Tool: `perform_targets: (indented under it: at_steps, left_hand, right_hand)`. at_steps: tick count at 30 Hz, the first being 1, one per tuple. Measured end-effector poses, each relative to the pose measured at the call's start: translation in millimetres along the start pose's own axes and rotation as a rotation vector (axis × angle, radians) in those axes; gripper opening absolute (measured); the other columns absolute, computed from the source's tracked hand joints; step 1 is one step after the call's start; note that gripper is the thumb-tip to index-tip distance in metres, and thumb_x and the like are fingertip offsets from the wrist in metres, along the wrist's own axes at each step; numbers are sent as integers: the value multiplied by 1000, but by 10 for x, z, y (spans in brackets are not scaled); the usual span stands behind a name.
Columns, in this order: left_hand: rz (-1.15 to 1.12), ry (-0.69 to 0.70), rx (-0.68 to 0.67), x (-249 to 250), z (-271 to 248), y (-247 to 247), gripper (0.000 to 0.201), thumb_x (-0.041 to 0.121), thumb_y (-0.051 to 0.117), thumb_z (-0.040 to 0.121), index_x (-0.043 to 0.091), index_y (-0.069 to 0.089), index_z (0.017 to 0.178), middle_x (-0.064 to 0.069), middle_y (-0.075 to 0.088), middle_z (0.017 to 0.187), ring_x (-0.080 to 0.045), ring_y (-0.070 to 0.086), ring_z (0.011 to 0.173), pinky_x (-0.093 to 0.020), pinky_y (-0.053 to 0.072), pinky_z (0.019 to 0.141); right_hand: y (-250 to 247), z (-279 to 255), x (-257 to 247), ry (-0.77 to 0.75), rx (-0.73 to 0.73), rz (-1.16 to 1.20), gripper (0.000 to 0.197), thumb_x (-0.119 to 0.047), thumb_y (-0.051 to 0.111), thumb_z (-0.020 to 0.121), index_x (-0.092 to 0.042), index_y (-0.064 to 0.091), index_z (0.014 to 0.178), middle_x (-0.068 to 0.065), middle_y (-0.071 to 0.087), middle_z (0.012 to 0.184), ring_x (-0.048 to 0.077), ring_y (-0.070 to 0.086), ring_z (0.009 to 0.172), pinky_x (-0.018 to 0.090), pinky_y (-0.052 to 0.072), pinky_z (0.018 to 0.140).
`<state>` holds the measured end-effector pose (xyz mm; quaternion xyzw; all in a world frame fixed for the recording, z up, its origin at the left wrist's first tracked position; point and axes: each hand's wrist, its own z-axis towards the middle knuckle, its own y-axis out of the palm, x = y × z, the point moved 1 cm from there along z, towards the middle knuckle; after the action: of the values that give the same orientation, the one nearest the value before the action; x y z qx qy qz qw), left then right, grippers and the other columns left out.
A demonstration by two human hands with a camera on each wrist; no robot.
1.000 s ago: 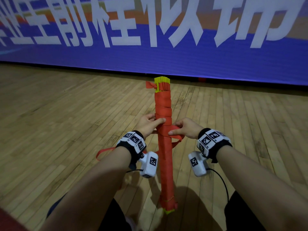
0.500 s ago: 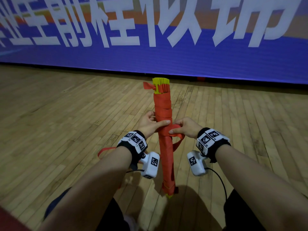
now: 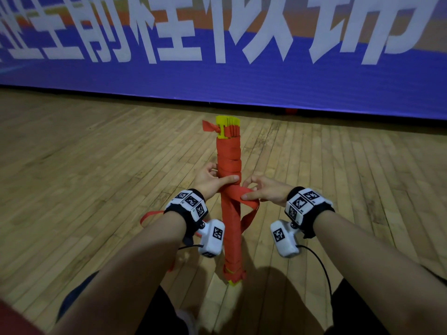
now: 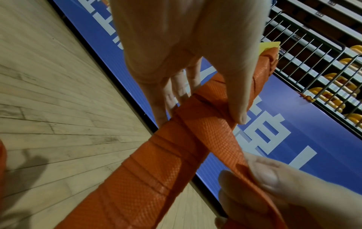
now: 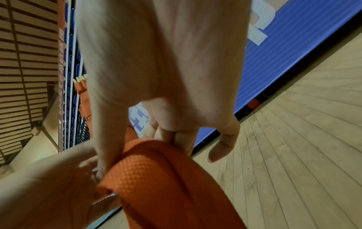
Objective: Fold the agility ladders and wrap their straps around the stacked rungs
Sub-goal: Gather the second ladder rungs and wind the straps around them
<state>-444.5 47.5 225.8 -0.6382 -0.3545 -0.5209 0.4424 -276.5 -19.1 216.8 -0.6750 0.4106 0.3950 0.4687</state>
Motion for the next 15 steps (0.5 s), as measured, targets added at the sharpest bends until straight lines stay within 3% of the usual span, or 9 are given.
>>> perform_targets:
  at_steps: [5, 8, 10, 13, 15]
  left_hand:
    - [-5, -26, 45, -112, -2, -117, 40, 17, 85, 68, 17, 51, 89, -13, 69, 97, -30, 68, 95, -47, 56, 86]
    - [-2, -40, 58, -189, -5, -194, 42, 19, 86, 67, 15, 51, 92, -14, 69, 97, -32, 68, 95, -48, 55, 87]
    - [1, -47, 58, -224, -4, -223, 46, 19, 86, 67, 13, 51, 96, -14, 69, 98, -31, 68, 94, -47, 55, 86]
    - [13, -43, 56, -260, 5, -232, 47, 16, 84, 70, 9, 49, 101, -9, 67, 92, -22, 67, 83, -32, 57, 76]
    - [33, -35, 68, -279, 6, -230, 46, 17, 84, 71, 10, 49, 99, -4, 66, 88, -15, 64, 77, -24, 54, 69]
  right_hand:
    - [126, 127, 17, 11, -40, -25, 25, -5, 71, 81, -16, 52, 92, 6, 63, 86, 15, 60, 77, 22, 49, 73]
    - [196, 221, 30, 19, -67, -91, 27, -4, 72, 80, -18, 51, 90, 5, 62, 87, 17, 60, 82, 24, 49, 75]
    - [233, 283, 33, 18, -79, -161, 27, -5, 72, 81, -20, 51, 90, 7, 62, 91, 20, 59, 87, 33, 50, 81]
    - [293, 321, 21, 22, -88, -223, 30, -5, 72, 80, -22, 49, 90, 11, 61, 98, 24, 58, 91, 40, 49, 88]
    - [312, 320, 38, 15, -89, -174, 37, -3, 71, 81, -22, 42, 92, 11, 60, 95, 25, 58, 89, 38, 50, 81]
